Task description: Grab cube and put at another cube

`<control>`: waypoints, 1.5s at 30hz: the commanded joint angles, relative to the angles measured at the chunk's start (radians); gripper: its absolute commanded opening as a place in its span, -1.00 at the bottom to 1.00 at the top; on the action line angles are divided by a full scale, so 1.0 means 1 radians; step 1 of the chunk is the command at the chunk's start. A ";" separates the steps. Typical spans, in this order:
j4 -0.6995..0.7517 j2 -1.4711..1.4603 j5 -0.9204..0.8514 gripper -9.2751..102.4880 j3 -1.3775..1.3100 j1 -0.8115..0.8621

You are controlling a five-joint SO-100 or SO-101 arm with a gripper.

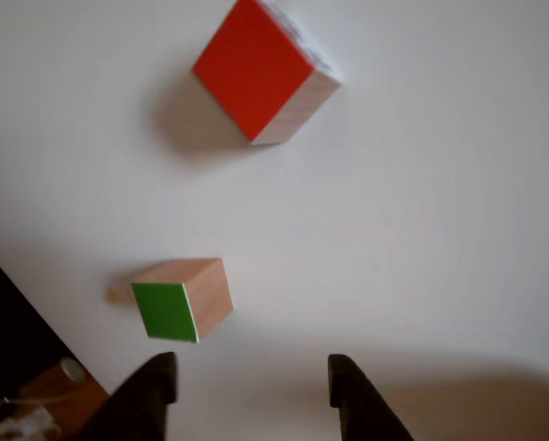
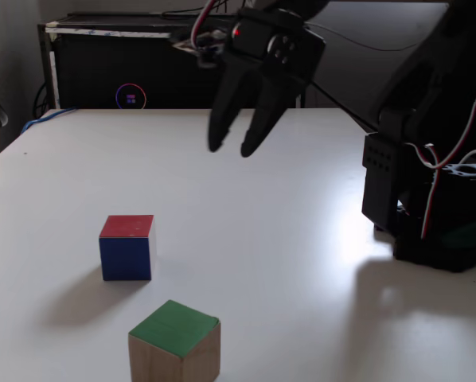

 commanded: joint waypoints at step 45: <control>0.114 -1.023 0.032 0.10 -0.897 -0.304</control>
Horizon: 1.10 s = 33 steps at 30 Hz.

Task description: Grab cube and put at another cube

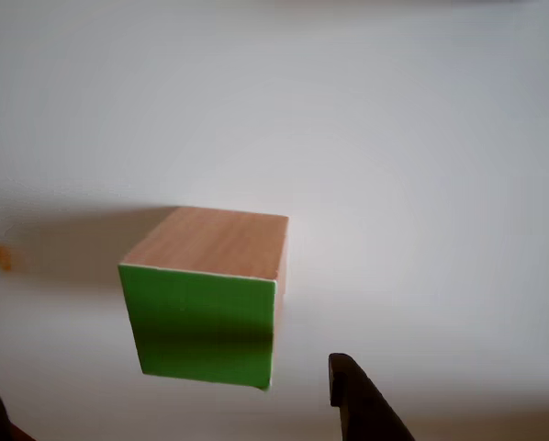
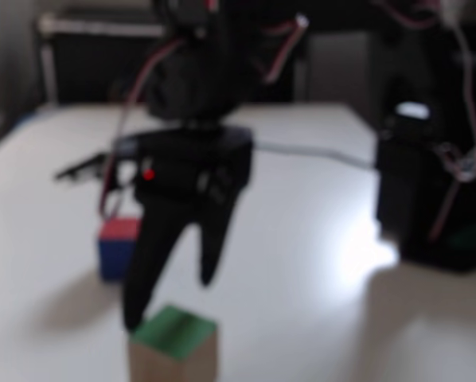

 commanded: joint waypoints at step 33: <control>0.239 -0.483 0.008 -0.20 -0.669 -0.029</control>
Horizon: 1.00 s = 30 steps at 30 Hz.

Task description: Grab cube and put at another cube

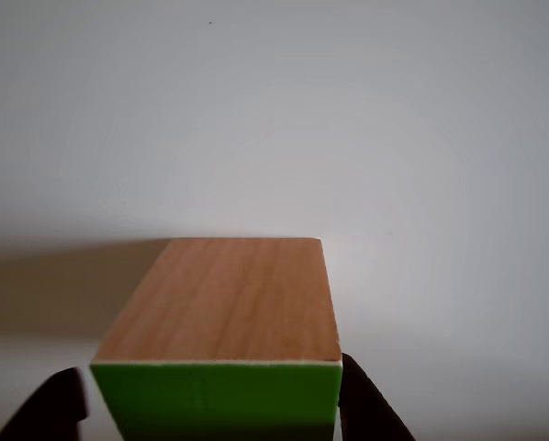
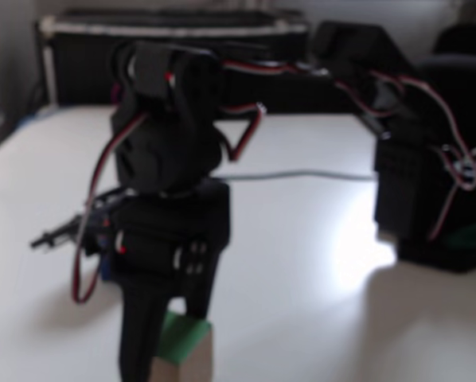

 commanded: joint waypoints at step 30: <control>0.003 0.692 0.179 -0.66 0.387 0.175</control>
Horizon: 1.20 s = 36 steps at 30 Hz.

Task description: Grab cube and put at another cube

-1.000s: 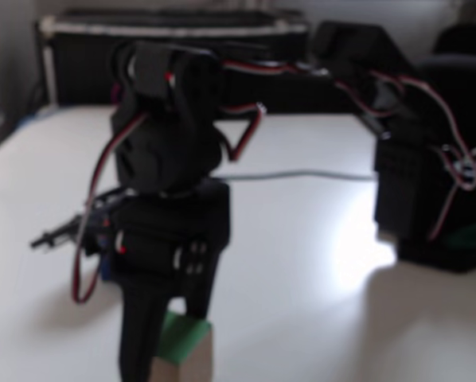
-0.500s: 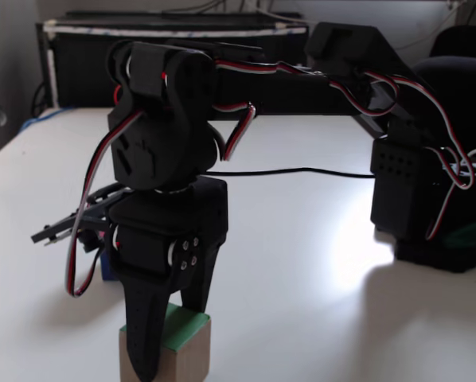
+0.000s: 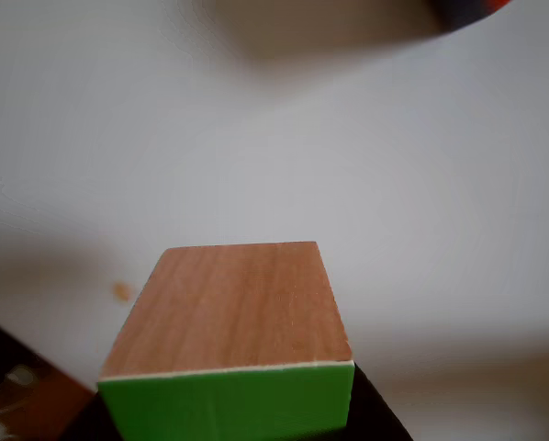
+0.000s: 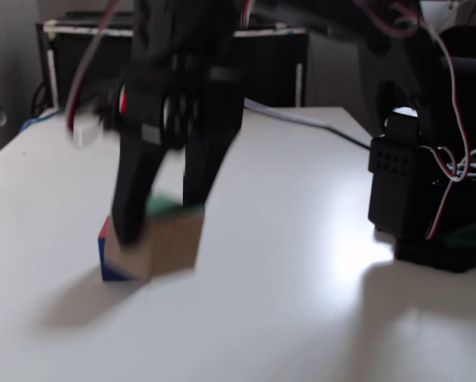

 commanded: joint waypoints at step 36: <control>-0.028 0.086 0.132 -0.63 0.143 0.394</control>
